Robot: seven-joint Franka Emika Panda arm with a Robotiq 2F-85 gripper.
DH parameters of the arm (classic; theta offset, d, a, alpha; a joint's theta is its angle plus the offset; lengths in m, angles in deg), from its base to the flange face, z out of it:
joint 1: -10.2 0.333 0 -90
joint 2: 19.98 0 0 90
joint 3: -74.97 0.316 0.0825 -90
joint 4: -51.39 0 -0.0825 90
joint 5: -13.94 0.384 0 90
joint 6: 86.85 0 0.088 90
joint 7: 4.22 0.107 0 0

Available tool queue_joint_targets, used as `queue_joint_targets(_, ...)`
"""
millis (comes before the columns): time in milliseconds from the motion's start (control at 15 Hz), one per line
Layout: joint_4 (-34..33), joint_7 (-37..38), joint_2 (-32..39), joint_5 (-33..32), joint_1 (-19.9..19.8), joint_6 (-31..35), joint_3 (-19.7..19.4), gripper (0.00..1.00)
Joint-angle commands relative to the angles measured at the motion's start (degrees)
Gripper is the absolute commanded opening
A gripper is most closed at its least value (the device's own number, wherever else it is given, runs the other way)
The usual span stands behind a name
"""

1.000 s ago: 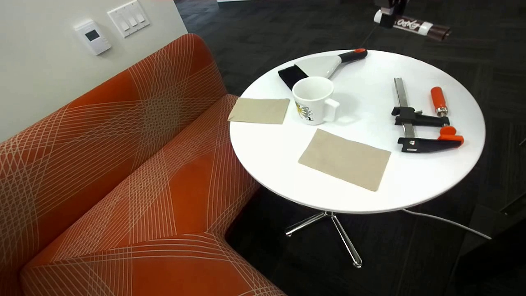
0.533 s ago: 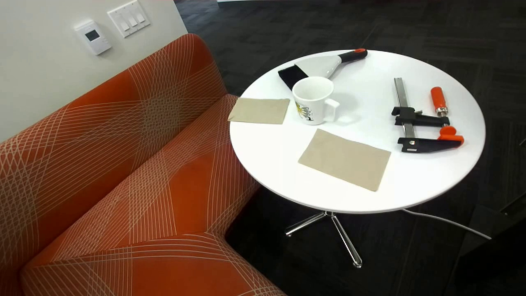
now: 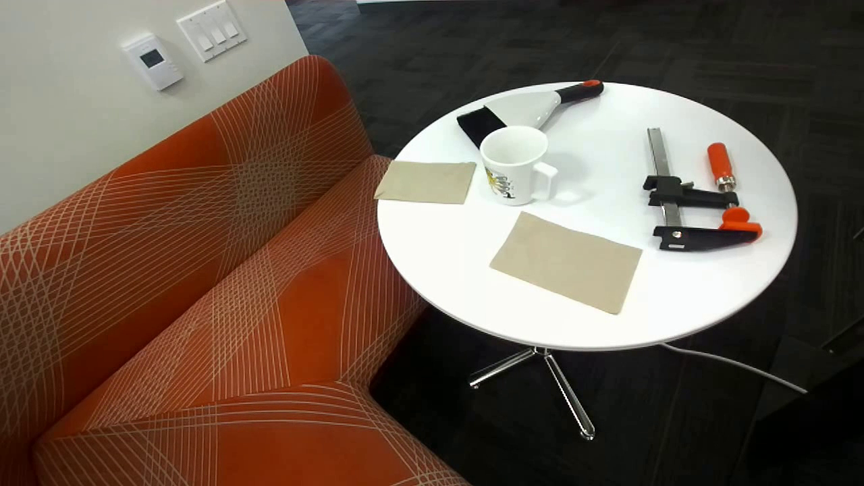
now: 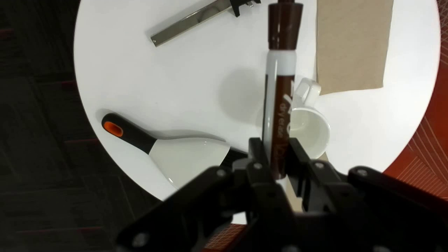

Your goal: Put the marker in the cup

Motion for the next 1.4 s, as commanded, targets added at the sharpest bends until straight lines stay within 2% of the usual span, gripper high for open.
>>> queue_joint_targets(0,0.09,-2.82,0.75,0.56,-1.76,2.07,1.59,0.05)
queue_joint_targets(133,0.18,-8.37,1.41,3.55,-2.49,4.54,2.12,0.05)
queue_joint_targets(467,-0.52,-31.41,3.83,20.84,-5.23,10.49,5.17,0.05)
queue_joint_targets(867,-2.28,-59.36,5.59,38.9,-9.51,10.69,10.11,0.05)
queue_joint_targets(1067,-2.69,-73.13,5.79,48.31,-11.27,9.46,11.17,0.05)
queue_joint_targets(1133,-1.65,-66.32,5.17,43.89,-9.24,9.77,9.61,0.05)
queue_joint_targets(1200,-1.62,-67.81,5.24,44.7,-9.35,9.75,9.52,0.2)
queue_joint_targets(1333,-1.54,-67.59,5.32,44.46,-9.37,9.76,9.48,0.2)
